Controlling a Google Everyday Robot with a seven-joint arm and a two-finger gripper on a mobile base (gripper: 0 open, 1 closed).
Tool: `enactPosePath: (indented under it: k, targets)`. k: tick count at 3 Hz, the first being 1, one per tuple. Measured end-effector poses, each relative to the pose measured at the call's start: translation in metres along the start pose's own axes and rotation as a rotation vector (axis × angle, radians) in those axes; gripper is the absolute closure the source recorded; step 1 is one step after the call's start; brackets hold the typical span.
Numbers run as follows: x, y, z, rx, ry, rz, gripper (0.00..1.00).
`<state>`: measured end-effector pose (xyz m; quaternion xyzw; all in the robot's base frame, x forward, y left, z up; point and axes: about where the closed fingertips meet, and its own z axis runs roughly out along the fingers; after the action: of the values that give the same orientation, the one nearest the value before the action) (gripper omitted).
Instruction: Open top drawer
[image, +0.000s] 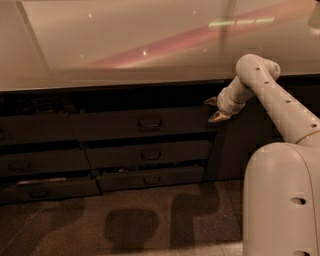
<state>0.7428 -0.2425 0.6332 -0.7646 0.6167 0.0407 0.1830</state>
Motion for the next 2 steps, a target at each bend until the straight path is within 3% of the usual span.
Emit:
enactPosePath:
  k: [1,2]
  targets:
    - [0.0000,0.0000,0.0001,0.000,0.000,0.000,0.97]
    - [0.0000,0.0000,0.0001,0.000,0.000,0.000,1.00]
